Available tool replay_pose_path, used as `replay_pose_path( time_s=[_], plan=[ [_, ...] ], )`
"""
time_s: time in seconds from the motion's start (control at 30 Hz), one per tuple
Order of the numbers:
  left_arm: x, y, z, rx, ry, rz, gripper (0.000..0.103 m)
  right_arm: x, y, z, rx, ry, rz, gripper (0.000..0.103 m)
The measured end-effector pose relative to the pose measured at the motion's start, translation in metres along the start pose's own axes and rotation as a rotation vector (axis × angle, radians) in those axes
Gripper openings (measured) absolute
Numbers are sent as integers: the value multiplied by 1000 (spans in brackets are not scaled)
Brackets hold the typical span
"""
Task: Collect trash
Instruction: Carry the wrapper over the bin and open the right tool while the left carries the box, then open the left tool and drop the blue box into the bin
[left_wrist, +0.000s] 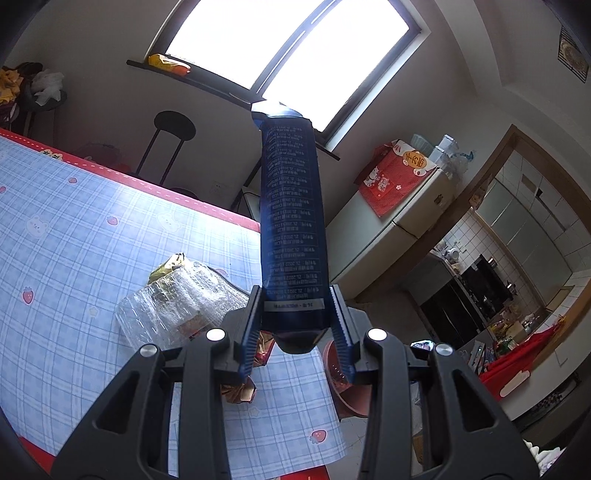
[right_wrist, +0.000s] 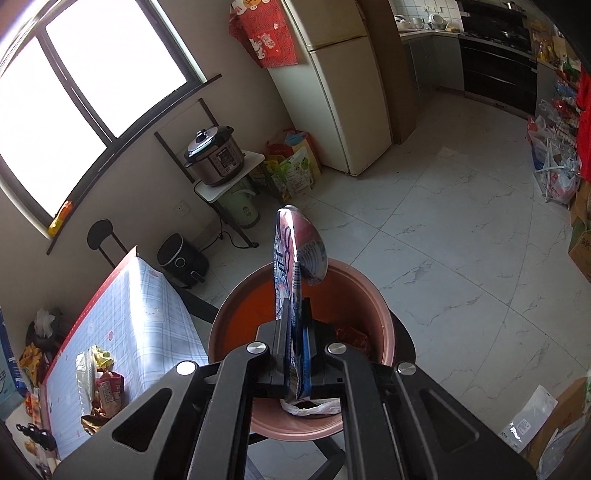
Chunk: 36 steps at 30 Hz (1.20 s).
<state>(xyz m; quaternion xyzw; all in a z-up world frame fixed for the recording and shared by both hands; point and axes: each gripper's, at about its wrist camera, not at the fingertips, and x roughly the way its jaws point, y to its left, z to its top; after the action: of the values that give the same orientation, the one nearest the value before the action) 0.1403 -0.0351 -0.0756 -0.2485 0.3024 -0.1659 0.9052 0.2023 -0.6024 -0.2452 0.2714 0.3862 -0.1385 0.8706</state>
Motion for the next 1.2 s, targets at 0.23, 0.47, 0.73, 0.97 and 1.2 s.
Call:
replay_pose_path(
  time_s=[0.23, 0.47, 0.73, 0.97, 1.2],
  plan=[
    [6, -26, -2, 69, 11, 7, 38, -10, 4, 12, -35, -66, 50, 52],
    [36, -60, -4, 138, 61, -55, 38, -60, 6, 15, -72, -160, 52, 92],
    [102, -118, -19, 239, 166, -170, 38, -108, -11, 4, -68, -197, 0, 98],
    [173, -168, -57, 313, 290, -275, 38, -135, -46, -12, -9, -180, -65, 98],
    [232, -210, -104, 417, 391, -325, 38, -158, -79, -24, 39, -207, -124, 98]
  ],
)
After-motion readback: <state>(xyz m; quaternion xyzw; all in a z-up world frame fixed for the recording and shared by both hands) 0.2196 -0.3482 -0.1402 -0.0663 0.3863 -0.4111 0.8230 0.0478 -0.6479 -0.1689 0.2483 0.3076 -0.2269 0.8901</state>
